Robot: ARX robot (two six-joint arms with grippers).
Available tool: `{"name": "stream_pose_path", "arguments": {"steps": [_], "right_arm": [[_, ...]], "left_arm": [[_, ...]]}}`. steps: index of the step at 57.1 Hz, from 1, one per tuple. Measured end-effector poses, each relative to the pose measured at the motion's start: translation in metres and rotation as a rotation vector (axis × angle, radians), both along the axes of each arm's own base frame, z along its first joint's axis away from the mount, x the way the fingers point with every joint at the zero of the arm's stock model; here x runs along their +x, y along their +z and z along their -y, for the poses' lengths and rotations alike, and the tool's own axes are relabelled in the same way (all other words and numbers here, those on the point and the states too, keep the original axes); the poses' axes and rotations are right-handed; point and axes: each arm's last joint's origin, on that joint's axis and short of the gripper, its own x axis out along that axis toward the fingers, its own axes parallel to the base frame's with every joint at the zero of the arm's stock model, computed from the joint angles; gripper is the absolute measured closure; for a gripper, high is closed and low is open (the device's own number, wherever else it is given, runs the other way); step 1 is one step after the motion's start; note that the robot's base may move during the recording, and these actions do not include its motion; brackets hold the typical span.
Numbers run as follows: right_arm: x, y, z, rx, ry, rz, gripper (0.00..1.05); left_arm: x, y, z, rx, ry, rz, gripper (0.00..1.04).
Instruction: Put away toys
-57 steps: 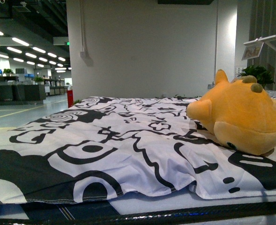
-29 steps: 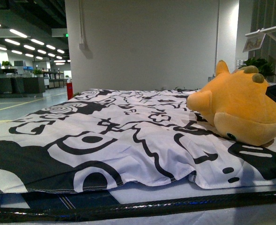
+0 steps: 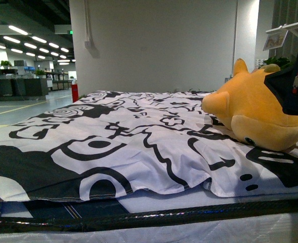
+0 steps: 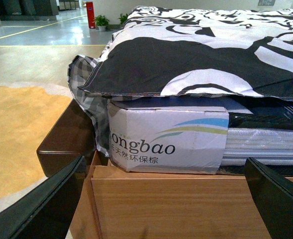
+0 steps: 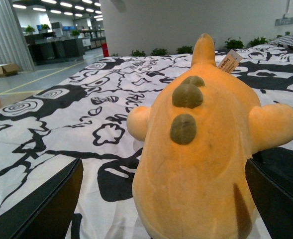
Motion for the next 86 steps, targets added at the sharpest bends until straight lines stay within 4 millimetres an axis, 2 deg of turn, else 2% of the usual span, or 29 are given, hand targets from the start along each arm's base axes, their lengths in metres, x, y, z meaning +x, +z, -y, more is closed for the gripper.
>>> {"name": "stream_pose_path", "arguments": {"steps": [13,38,50,60,73,86], "right_arm": [[0.014,0.001,-0.012,-0.007,0.001,0.004,0.06],[0.023,0.006,-0.038,-0.042,0.022,0.055,0.06],[0.023,0.009,-0.060,-0.134,-0.053,0.197,0.06],[0.024,0.004,-0.071,-0.192,-0.068,0.230,0.06],[0.028,0.001,-0.072,-0.205,-0.087,0.220,0.06],[0.044,0.006,-0.055,-0.196,-0.153,0.176,0.06]], "left_arm": [[0.000,0.000,0.000,0.000,0.000,0.000,0.06],[0.000,0.000,0.000,0.000,0.000,0.000,0.06],[0.000,0.000,0.000,0.000,0.000,0.000,0.06],[0.000,0.000,0.000,0.000,0.000,0.000,0.06],[0.000,0.000,0.000,0.000,0.000,0.000,0.06],[0.000,0.000,0.000,0.000,0.000,0.000,0.06]]}}
